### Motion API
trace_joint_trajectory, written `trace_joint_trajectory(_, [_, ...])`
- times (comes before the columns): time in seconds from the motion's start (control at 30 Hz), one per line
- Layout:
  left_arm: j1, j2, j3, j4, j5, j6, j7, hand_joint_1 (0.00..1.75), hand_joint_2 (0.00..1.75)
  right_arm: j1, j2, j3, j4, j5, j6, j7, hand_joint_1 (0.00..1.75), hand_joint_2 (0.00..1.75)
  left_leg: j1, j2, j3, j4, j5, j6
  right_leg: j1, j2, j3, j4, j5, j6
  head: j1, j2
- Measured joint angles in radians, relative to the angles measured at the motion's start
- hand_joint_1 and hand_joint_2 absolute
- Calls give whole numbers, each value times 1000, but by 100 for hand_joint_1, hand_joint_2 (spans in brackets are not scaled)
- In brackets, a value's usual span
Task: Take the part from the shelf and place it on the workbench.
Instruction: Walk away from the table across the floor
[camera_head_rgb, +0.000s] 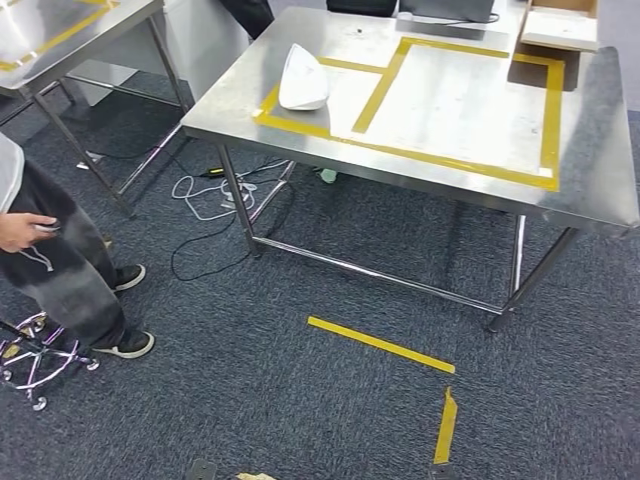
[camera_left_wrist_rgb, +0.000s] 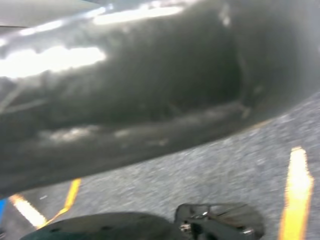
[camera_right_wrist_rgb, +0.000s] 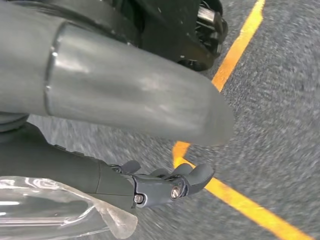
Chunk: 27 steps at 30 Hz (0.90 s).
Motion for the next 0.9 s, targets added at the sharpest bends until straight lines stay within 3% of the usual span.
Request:
trace_joint_trajectory(0.03, [1, -1, -2, 0, -8, -8, 17, 0, 0, -2, 0, 4, 0, 12, -3, -6, 0, 0, 0, 2, 10, -12, 15, 2, 1, -14, 0, 0, 0, 0, 0, 0])
trace_joint_trajectory(0.07, [2, -1, -3, 0, -12, -14, 30, 0, 0, -4, 1, 8, 0, 21, -5, -11, 0, 0, -1, 8, 37, -59, 45, 6, 2, -27, 0, 0, 0, 0, 0, 0])
trace_joint_trajectory(0.1, [2, -2, -3, 0, -15, -19, 38, 0, 0, -7, 2, 12, 0, 25, -6, -14, 0, 0, -4, 28, 73, -127, 77, 12, 3, -38, 1, 0, 0, 0, 0, 0])
trace_joint_trajectory(0.17, [-2, -2, -4, 0, -16, -23, 46, 0, 0, -12, 4, 14, 0, 27, -7, -18, 0, 0, -15, 75, 129, -242, 111, 24, 7, -60, 1, 1, 0, 3, -1, 0])
trace_joint_trajectory(0.2, [-4, -2, -4, 0, -17, -24, 47, 0, 0, -15, 4, 16, 0, 27, -6, -16, 0, 0, -21, 89, 137, -267, 113, 28, 9, -71, 0, 1, 0, 5, -1, 0])
trace_joint_trajectory(0.27, [-5, -2, -4, 0, -17, -27, 49, 0, 0, -18, 6, 19, 0, 26, -6, -7, 0, 0, -24, 76, 133, -277, 115, 38, 9, -91, 0, -1, 0, 13, -1, 0])
trace_joint_trajectory(0.3, [-2, -1, -4, 0, -16, -28, 47, 0, 0, -19, 6, 20, 0, 26, -6, 0, 0, 0, -23, 65, 132, -282, 120, 44, 8, -79, -1, 2, -5, 18, 0, 0])
trace_joint_trajectory(0.37, [-1, -1, -3, 0, -11, -27, 33, 0, 0, -18, 7, 22, 0, 24, -5, 10, 0, 0, -18, 44, 130, -291, 131, 57, 6, -25, -23, 51, -43, 26, 2, 0])
trace_joint_trajectory(0.4, [-3, -1, -2, 0, -5, -25, 21, 0, 0, -16, 7, 22, 0, 23, -3, 12, 0, 0, -17, 33, 127, -291, 135, 62, 6, 8, -48, 105, -76, 27, 4, 0])
trace_joint_trajectory(0.43, [-6, -1, 0, 0, 5, -23, 5, 0, 0, -12, 7, 22, 0, 22, -1, 14, 0, 0, -17, 20, 123, -291, 137, 66, 7, 24, -78, 172, -109, 26, 5, 0])
trace_joint_trajectory(0.47, [-8, -1, 4, 0, 18, -21, -12, 0, 0, -9, 7, 22, 0, 23, 1, 15, 0, 0, -18, 6, 121, -290, 139, 68, 8, 32, -106, 233, -131, 26, 6, 0])
trace_joint_trajectory(0.5, [-9, -1, 10, 0, 33, -20, -29, 0, 0, -6, 7, 22, 0, 25, 1, 16, 0, 0, -19, -7, 119, -290, 141, 69, 9, 35, -123, 268, -135, 25, 6, 0])
trace_joint_trajectory(0.53, [-9, 0, 17, 0, 47, -19, -46, 0, 0, -4, 7, 22, 0, 29, 2, 18, 0, 0, -19, -21, 119, -288, 142, 69, 10, 37, -123, 266, -120, 23, 6, 0])
trace_joint_trajectory(0.57, [-8, 1, 26, 0, 58, -17, -61, 0, 0, -4, 7, 23, 0, 33, 3, 21, 0, 0, -20, -35, 119, -287, 142, 68, 9, 41, -105, 225, -87, 21, 6, 0])
trace_joint_trajectory(0.63, [-10, 1, 38, 0, 66, -15, -83, 0, 0, -3, 7, 25, 0, 38, 5, 29, 0, 0, -21, -61, 117, -280, 142, 65, 7, 82, -45, 93, -19, 15, 6, 0])
trace_joint_trajectory(0.7, [-15, 2, 46, 0, 66, -13, -91, 0, 0, -3, 7, 28, 0, 42, 5, 34, 0, 0, -19, -85, 106, -272, 144, 56, 4, 125, -4, 11, 1, 10, 5, 0])
trace_joint_trajectory(0.73, [-17, 3, 51, 0, 67, -14, -90, 0, 0, -2, 7, 28, 0, 43, 5, 35, 0, 0, -17, -96, 100, -270, 147, 49, 5, 132, 2, 2, -3, 8, 4, 0])
trace_joint_trajectory(0.77, [-18, 4, 55, 0, 69, -18, -87, 0, 0, -2, 7, 29, 0, 44, 4, 34, 0, 0, -14, -109, 94, -270, 151, 42, 5, 122, 6, -4, -1, 5, 4, 0])
trace_joint_trajectory(0.83, [-16, 6, 65, 0, 77, -32, -71, 0, 0, -2, 8, 29, 0, 45, 4, 30, 0, 0, -13, -89, 83, -256, 143, 32, 3, 95, 8, -13, 6, -4, 2, 0])
trace_joint_trajectory(0.9, [-16, 7, 74, 0, 82, -48, -45, 0, 0, -1, 8, 30, 0, 45, 7, 22, 0, 0, -12, -34, 48, -179, 94, 21, 1, 62, 11, -20, 10, -11, -2, 0])
